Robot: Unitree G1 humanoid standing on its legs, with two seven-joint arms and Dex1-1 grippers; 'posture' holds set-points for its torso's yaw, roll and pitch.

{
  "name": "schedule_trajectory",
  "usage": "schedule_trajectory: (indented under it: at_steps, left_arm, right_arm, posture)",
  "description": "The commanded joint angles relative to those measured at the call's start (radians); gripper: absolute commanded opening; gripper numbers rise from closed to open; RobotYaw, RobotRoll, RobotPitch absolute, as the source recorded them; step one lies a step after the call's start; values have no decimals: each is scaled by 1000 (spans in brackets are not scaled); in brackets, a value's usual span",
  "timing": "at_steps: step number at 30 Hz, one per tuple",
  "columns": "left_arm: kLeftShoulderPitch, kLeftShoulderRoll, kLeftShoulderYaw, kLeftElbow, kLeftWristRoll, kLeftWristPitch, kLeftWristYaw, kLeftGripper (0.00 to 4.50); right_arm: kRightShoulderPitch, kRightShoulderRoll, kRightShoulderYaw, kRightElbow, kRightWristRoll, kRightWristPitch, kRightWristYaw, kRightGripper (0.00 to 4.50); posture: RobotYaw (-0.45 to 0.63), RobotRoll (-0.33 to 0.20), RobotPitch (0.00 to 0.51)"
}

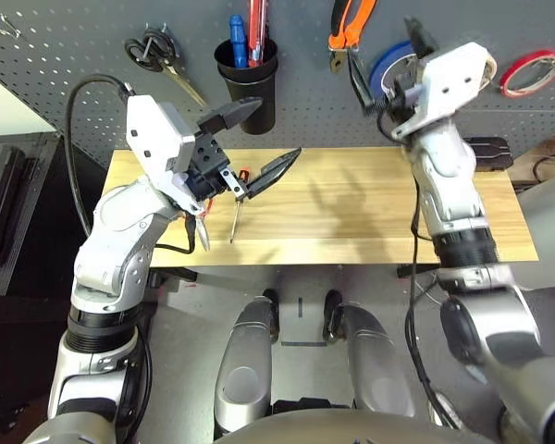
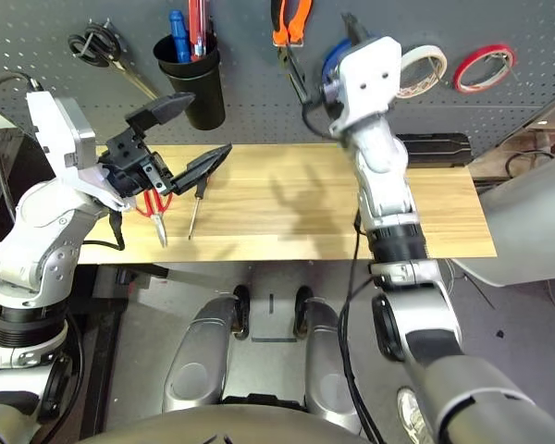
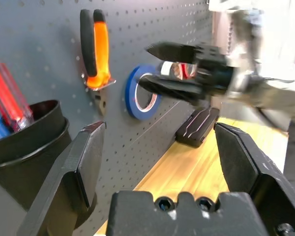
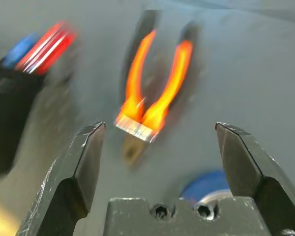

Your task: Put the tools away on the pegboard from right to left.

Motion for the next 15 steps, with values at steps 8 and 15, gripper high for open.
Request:
schedule_trajectory:
  at_steps: [8,15]
  left_arm:
    - [76,54,-85,74,179,79,54,4500]
    - [130,35,-136,71,241,184,114,4500]
  right_arm:
    - [288,-134,113,-329,106,383,246,4449]
    - [372,-254,128,-337,140,450,381,4449]
  posture:
    - [204,0,291]
    - [201,0,306]
